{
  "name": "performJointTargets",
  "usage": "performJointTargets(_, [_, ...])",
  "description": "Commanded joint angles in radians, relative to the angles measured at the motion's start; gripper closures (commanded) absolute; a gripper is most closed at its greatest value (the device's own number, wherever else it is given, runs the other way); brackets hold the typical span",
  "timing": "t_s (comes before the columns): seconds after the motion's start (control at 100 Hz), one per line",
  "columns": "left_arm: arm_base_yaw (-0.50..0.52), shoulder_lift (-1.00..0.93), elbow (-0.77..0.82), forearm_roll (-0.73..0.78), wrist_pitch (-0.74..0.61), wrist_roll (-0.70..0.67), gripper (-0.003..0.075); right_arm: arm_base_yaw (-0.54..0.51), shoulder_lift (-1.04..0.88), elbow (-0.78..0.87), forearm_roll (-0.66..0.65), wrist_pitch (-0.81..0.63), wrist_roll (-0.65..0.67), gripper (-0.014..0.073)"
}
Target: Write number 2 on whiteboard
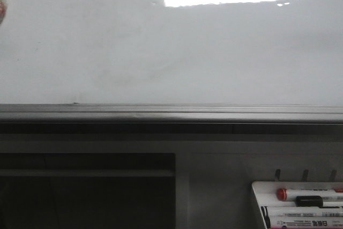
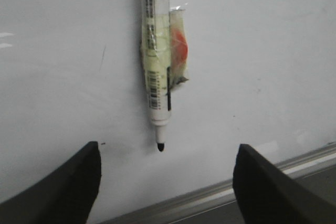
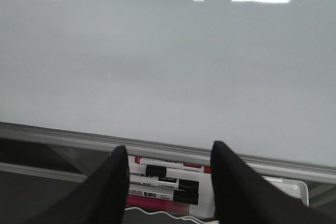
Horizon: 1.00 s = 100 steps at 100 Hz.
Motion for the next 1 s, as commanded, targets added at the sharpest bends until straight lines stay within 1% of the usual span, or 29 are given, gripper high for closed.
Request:
performJointTargets(0.0, [-0.009,0.054,-0.066,0.038,-0.071,-0.001,0.023,-0.006,0.008,-0.03,0.011,-0.063,-0.014,0.0274])
performJointTargets(0.29, [-0.009,0.203,-0.155,0.061,-0.071,-0.008,0.023,-0.006,0.008,-0.03,0.011,-0.061,-0.014,0.0274])
performJointTargets(0.35, [-0.009,0.221,-0.165,0.061,-0.071,-0.008,0.0243,-0.006,0.008,-0.03,0.011,-0.059,-0.014,0.0274])
performJointTargets(0.42, [-0.009,0.232,-0.172,0.061,-0.071,-0.008,0.0295,-0.006,0.008,-0.03,0.011,-0.059,-0.014,0.0274])
performJointTargets(0.59, [-0.009,0.232,-0.173,0.061,-0.082,-0.008,0.0477,-0.006,0.008,-0.03,0.011,-0.059,-0.014,0.0274])
performJointTargets(0.68, [-0.009,0.232,-0.173,0.061,-0.094,-0.008,0.0544,-0.006,0.008,-0.03,0.011,-0.059,-0.014,0.0274])
performJointTargets(0.78, [-0.009,0.232,-0.173,0.061,-0.096,-0.008,0.0591,-0.006,0.008,-0.03,0.011,-0.059,-0.014,0.0274])
performJointTargets(0.92, [-0.009,0.232,-0.173,0.061,-0.095,-0.008,0.0624,-0.006,0.008,-0.03,0.011,-0.059,-0.014,0.0274])
performJointTargets(0.99, [-0.009,0.232,-0.173,0.061,-0.087,-0.008,0.0628,-0.006,0.008,-0.03,0.011,-0.059,-0.014,0.0274])
